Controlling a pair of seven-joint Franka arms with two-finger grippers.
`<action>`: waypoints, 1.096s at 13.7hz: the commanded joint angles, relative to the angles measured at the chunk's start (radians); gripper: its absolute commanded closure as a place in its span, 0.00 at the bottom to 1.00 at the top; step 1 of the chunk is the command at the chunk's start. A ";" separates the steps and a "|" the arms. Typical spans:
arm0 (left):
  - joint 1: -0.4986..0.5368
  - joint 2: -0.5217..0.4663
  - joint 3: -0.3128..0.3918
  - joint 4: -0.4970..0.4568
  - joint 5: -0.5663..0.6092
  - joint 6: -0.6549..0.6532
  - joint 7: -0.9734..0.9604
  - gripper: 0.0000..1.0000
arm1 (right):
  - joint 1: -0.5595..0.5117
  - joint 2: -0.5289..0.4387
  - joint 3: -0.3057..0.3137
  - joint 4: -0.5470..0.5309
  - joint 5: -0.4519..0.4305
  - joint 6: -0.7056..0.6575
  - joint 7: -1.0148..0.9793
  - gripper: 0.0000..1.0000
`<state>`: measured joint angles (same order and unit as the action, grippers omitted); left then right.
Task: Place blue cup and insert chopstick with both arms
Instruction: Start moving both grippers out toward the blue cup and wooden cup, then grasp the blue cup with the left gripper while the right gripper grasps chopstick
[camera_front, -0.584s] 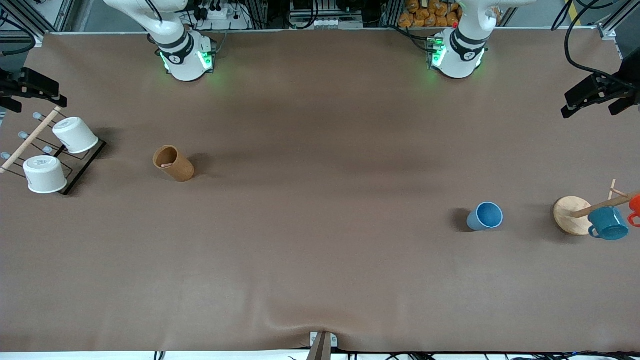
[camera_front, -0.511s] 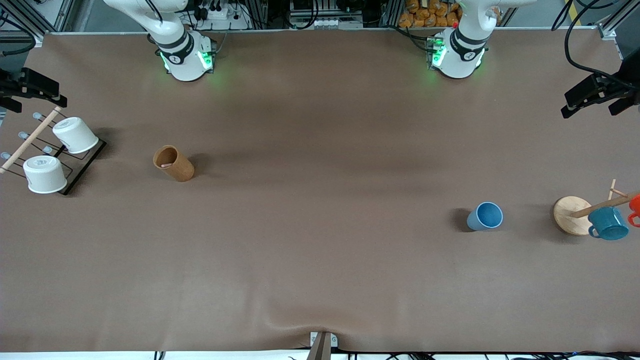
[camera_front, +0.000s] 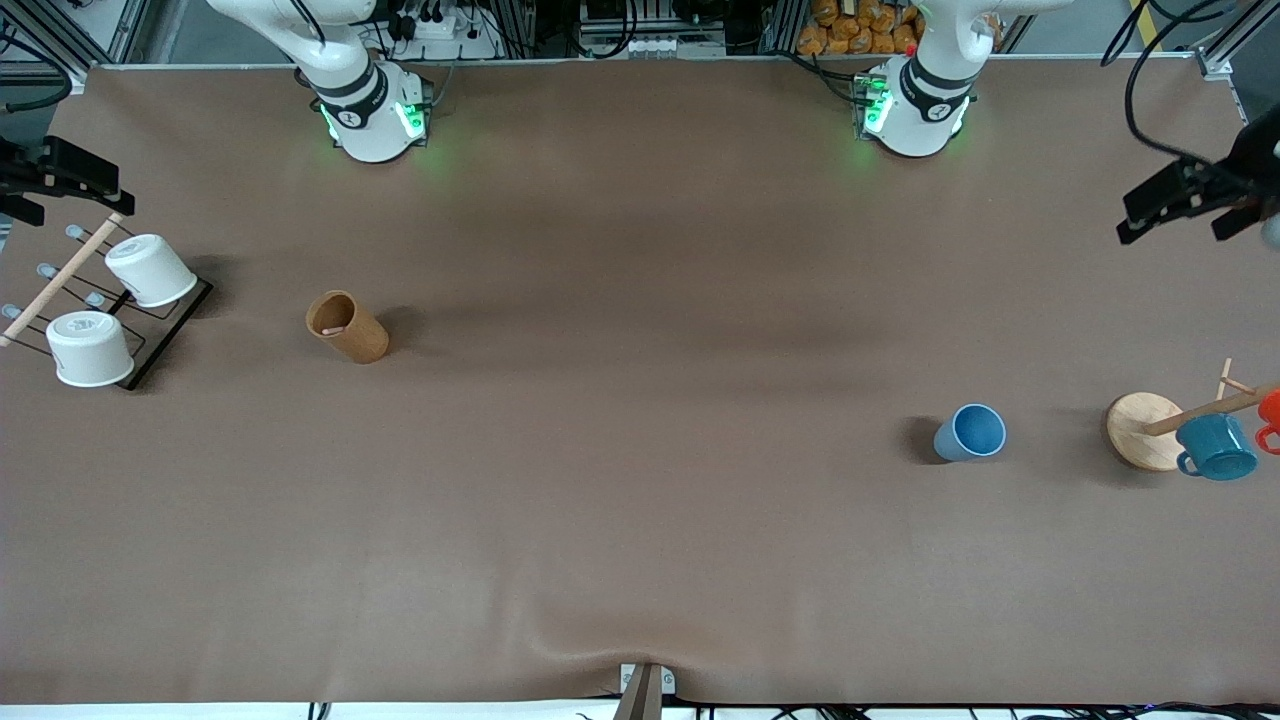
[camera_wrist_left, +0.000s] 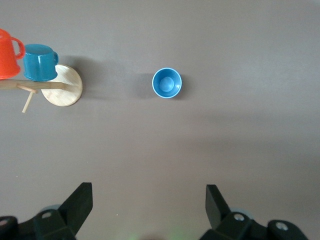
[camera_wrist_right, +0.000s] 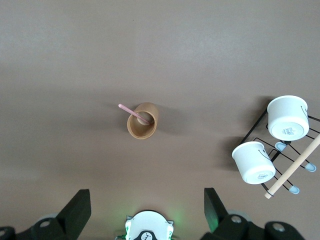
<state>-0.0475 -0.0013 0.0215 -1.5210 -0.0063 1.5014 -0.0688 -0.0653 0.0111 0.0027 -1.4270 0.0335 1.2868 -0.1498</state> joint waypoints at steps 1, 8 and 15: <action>0.001 0.116 0.001 0.006 0.025 0.080 0.020 0.00 | 0.010 0.022 0.002 -0.001 0.000 0.009 0.012 0.00; 0.021 0.237 0.000 -0.251 0.043 0.517 0.018 0.00 | 0.085 0.223 0.003 -0.022 0.002 0.042 0.010 0.00; 0.035 0.356 -0.002 -0.298 0.043 0.644 0.020 0.15 | 0.154 0.326 0.003 -0.089 0.002 0.092 0.001 0.00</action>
<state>-0.0169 0.3398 0.0235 -1.7886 0.0163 2.0817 -0.0612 0.0673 0.3243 0.0076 -1.5017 0.0348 1.3729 -0.1500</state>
